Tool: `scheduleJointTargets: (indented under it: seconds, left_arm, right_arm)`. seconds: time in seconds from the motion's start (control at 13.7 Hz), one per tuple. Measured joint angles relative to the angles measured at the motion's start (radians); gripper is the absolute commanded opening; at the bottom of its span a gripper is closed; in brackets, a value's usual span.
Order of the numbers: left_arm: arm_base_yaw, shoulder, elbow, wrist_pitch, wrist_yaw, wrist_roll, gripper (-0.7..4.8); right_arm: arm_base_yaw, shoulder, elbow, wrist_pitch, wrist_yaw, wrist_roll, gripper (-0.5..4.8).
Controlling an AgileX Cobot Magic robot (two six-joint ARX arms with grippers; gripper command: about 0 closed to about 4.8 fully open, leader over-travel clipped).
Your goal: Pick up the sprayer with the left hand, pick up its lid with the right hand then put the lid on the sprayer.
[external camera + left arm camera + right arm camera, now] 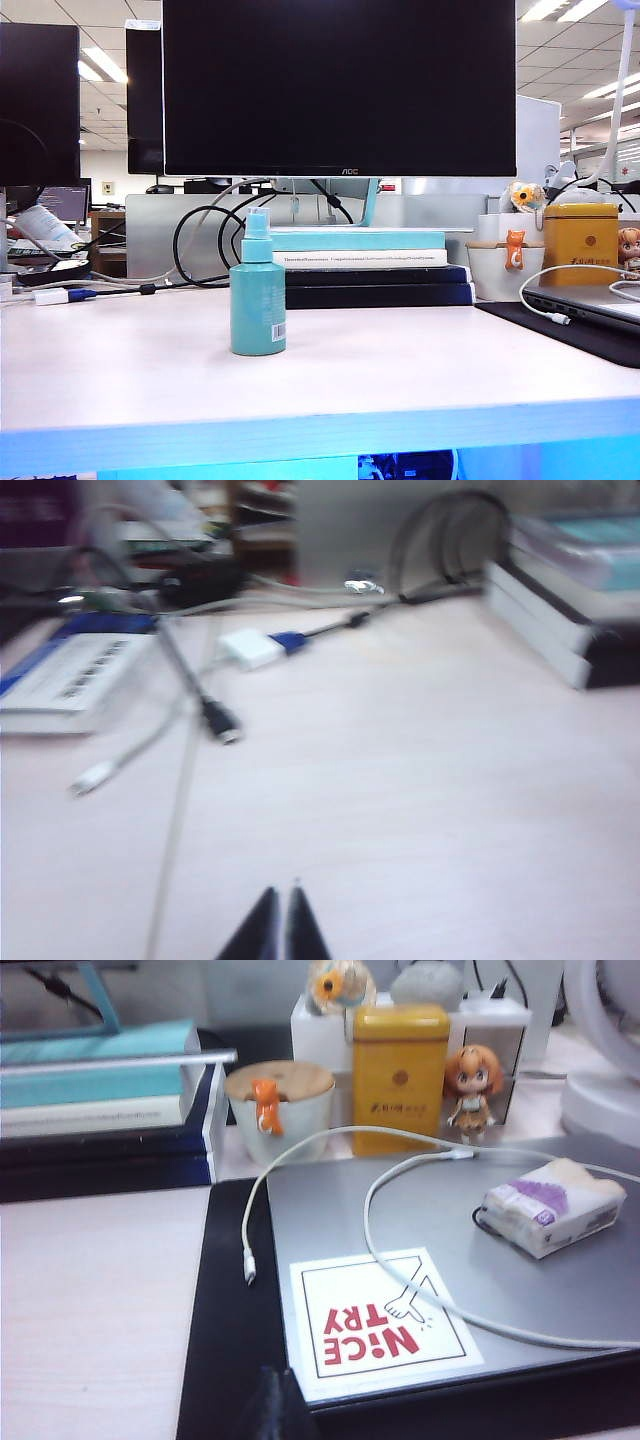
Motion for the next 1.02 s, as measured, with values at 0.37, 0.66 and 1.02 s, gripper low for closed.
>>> scheduleJointTargets:
  seconds: [0.37,0.66,1.02]
  left_arm:
    - [0.000,0.000,0.002,-0.030,-0.136,-0.027,-0.04]
    - [0.000,0.000,0.003,-0.036,-0.172,-0.076,0.00]
    - [0.000,0.000,0.002,-0.028,-0.095,-0.158,-0.01]
  right_arm:
    - [0.000,0.000,0.000,0.018,-0.008,0.000,-0.01]
    - [0.000,0.000,0.000,0.015,-0.023,0.000,-0.01]
    - [0.000,0.000,0.000,0.015,-0.023,0.076,-0.01]
